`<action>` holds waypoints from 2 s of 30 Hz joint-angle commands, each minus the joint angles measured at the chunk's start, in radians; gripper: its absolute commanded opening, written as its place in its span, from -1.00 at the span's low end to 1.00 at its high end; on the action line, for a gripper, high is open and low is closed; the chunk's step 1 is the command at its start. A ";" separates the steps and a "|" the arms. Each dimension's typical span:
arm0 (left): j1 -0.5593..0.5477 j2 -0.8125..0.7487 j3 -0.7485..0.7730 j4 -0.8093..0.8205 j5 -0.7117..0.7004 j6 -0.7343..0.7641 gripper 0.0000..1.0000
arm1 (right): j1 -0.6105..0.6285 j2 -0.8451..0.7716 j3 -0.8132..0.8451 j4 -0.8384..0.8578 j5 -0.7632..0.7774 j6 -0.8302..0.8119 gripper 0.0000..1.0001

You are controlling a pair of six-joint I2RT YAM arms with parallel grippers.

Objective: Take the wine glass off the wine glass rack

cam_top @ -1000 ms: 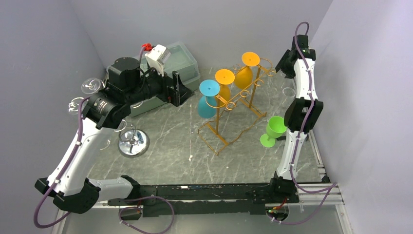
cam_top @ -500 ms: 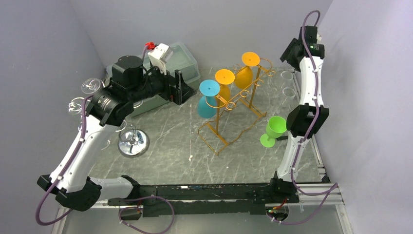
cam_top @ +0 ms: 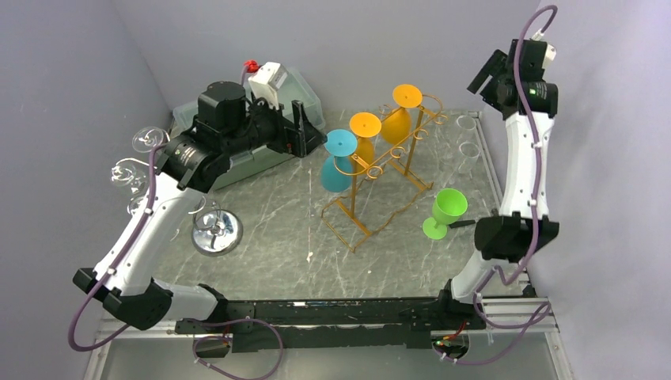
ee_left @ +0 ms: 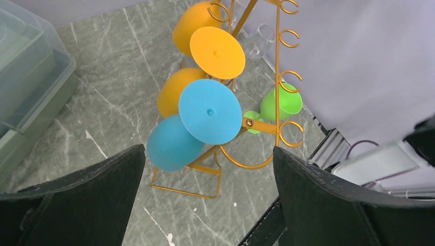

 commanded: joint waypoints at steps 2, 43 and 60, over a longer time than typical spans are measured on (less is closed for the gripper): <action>0.003 0.025 0.011 0.103 -0.026 -0.139 0.94 | 0.040 -0.204 -0.154 0.121 -0.041 0.014 0.70; 0.006 0.038 -0.317 0.422 -0.007 -0.610 -0.06 | 0.186 -0.675 -0.547 0.381 -0.342 0.111 0.72; 0.018 -0.005 -0.376 0.488 0.021 -0.687 -0.59 | 0.205 -0.687 -0.590 0.416 -0.349 0.130 0.72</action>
